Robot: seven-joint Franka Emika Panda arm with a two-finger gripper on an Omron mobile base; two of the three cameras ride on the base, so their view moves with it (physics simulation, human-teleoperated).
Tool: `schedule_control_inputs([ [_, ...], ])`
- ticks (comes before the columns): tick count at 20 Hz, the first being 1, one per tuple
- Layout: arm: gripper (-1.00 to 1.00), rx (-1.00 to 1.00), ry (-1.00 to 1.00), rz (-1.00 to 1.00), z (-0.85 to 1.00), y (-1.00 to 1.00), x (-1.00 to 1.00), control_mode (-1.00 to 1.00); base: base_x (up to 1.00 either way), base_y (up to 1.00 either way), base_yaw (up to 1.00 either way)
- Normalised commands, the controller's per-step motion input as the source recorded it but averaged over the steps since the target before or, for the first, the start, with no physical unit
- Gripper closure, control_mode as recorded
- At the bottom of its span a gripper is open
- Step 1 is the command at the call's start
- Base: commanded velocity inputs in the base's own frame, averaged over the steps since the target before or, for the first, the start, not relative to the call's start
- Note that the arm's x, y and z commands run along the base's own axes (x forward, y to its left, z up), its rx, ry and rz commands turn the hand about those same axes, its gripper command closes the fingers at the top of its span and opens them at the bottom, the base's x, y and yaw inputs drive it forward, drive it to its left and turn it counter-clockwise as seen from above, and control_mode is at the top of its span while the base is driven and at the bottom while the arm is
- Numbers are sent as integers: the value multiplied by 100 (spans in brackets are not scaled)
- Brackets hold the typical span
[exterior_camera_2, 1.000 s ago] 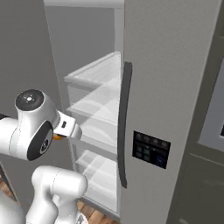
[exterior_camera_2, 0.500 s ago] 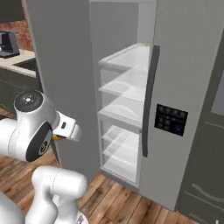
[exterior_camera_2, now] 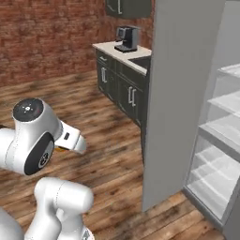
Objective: Pick up the tangerine and apple from the fridge and place one fruit on each plate on the dining counter.
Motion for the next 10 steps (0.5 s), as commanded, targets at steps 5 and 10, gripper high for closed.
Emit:
schedule_control_inputs([
  [5,100,0,0,0,0,0,0,100,-26,43,93],
  [10,100,0,0,0,0,0,0,100,-16,77,84],
])
